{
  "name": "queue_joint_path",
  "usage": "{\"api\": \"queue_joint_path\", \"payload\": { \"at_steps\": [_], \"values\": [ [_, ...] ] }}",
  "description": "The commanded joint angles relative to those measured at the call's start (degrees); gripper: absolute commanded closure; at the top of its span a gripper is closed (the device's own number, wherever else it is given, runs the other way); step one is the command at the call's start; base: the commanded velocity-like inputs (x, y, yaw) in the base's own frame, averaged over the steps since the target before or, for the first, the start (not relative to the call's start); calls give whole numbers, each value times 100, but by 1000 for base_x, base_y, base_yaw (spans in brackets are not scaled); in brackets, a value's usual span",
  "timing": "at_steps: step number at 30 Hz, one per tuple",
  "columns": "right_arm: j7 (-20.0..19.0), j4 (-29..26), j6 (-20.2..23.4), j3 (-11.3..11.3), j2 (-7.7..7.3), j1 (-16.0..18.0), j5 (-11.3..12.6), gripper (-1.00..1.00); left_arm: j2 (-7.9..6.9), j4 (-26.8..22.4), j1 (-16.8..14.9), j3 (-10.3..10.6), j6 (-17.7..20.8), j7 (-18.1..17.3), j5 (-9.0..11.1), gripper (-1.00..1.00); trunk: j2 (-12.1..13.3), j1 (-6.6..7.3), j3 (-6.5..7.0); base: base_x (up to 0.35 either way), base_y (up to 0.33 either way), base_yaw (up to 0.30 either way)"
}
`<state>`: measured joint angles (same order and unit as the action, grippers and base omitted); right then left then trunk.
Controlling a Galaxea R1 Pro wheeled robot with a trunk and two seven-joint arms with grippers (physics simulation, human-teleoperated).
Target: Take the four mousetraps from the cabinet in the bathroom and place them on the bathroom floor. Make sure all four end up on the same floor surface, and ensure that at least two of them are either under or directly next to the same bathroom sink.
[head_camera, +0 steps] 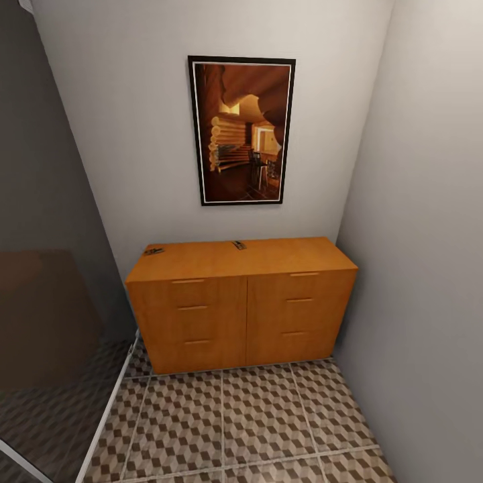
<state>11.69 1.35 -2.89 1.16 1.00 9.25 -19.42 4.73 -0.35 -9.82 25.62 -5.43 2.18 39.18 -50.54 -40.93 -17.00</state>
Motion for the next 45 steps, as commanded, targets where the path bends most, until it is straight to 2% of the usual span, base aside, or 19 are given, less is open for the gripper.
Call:
{"api": "queue_joint_path", "payload": {
  "at_steps": [1, 9, 28, 45],
  "values": [
    [26, 14, -32, 14, 4, 7, -30, -100, 2, 1, -3, 48, -19, 22, 30, -100, -5, -1, -7, 0, 0, 0],
    [26, 14, -57, 9, 13, 7, -29, -100, -4, 0, -3, 48, -22, 20, 33, -100, -5, -1, -7, 128, -43, 0],
    [26, 14, -62, 7, 15, 7, -52, -100, -7, 0, -3, 48, -3, 19, 37, -100, -5, -1, -7, 275, -82, 0],
    [48, -23, 14, 1, 41, 7, -53, -100, -41, -10, -3, 44, 2, 50, 35, -100, -5, -1, -7, 23, -4, 0]
  ]
}}
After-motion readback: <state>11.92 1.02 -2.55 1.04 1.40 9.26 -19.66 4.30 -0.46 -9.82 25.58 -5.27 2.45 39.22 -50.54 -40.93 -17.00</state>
